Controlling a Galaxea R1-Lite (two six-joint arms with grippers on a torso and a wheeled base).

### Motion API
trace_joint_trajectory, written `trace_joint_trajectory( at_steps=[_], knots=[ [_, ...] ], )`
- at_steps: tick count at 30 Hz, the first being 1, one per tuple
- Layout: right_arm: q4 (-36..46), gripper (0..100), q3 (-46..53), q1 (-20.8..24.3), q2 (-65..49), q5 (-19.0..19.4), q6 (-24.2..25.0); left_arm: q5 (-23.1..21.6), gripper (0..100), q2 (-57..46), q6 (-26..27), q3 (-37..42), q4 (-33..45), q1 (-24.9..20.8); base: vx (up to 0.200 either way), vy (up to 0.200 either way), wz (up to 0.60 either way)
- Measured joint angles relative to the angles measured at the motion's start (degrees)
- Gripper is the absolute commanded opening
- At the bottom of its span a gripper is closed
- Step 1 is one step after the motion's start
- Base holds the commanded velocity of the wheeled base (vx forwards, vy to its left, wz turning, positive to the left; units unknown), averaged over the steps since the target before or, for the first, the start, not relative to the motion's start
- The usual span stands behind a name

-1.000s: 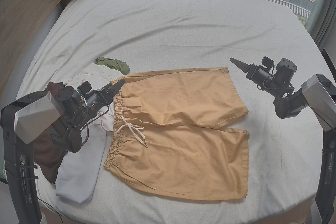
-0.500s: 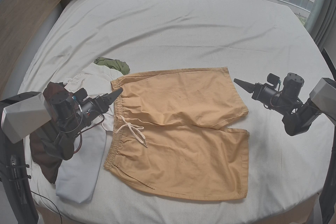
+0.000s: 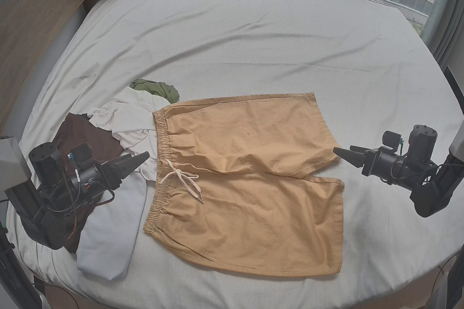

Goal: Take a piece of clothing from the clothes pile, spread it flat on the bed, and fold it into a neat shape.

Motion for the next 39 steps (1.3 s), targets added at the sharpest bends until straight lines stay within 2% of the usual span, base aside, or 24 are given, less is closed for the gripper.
trace_joint_trajectory(
  at_steps=[7, 17, 39],
  knots=[
    [-1.78, 100, 3.28, 0.44, -1.74, 0.13, -2.35, -0.28, 100, -0.98, 7.47, 5.16, 0.00, 0.59, 0.000, 0.000, 0.00],
    [-2.06, 100, 4.49, 0.30, -1.49, 0.16, -2.50, -0.38, 100, 2.73, 12.36, 6.79, -0.07, 0.24, 0.000, 0.000, 0.00],
    [-2.01, 100, 5.10, 2.43, -1.13, -0.04, -2.52, -0.33, 100, 7.96, 11.81, 10.70, 0.09, -1.57, 0.000, 0.000, 0.00]
  ],
)
